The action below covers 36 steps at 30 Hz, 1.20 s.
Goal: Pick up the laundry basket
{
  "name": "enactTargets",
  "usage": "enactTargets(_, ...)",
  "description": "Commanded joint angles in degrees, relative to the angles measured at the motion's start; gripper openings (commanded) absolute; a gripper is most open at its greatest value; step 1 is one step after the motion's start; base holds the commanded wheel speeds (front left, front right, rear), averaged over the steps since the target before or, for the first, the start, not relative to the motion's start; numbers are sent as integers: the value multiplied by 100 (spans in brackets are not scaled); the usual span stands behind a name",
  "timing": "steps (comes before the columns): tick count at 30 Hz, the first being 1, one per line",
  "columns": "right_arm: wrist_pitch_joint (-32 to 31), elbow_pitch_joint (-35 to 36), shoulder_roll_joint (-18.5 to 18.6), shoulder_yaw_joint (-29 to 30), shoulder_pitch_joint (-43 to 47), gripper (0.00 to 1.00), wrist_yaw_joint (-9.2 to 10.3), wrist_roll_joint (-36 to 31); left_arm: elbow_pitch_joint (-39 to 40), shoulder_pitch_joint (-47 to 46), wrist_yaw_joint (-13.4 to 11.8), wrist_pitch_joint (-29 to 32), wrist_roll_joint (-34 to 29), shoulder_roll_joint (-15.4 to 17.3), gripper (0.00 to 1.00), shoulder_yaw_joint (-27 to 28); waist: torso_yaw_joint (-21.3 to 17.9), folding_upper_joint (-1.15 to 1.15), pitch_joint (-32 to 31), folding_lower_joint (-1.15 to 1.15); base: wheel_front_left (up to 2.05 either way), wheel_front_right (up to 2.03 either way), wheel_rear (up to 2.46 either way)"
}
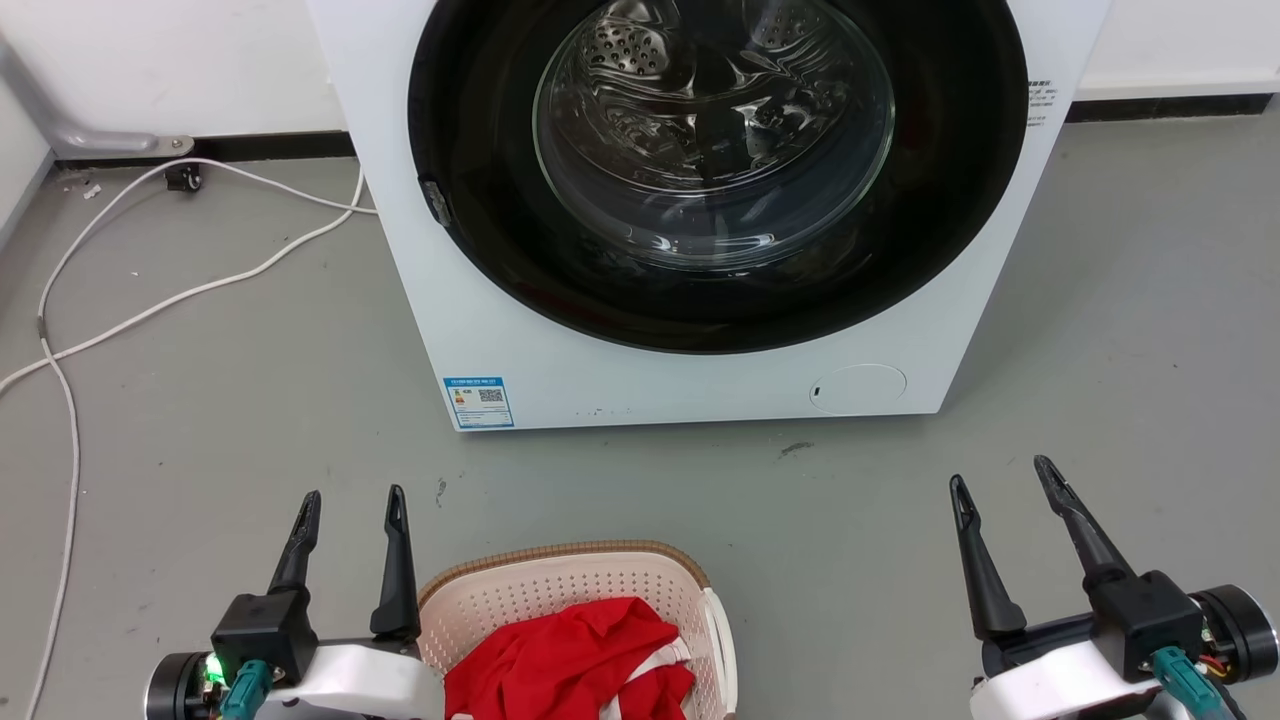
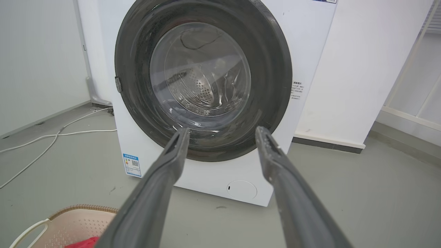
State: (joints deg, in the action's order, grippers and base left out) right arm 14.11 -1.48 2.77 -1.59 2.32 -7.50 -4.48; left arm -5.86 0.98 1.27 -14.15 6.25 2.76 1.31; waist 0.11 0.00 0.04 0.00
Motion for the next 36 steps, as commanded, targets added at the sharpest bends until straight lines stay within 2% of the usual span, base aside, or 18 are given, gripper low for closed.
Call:
enactTargets(1, 54, 48, 18, 1, 51, 100, 2, -88, 41, 55, -34, -50, -104, 18, 100, -3, 3, 0, 0, 0, 0, 0, 0)
enactTargets(8, 119, 65, 18, -30, 88, 100, 2, -14, 52, 82, -50, -121, -369, 19, 100, -9, 7, 0, 4, 0, 0, 0, 0)
enactTargets(22, 109, -134, 16, 63, 100, 100, 2, 563, 54, 106, -63, -121, -358, 19, 100, -2, 5, 0, 26, 0, 0, 0, 0)
enactTargets(36, 110, -192, 16, 34, 86, 100, 2, 632, 70, 103, -93, -115, -389, 18, 100, -25, 11, 0, 47, 0, 0, 0, 0)
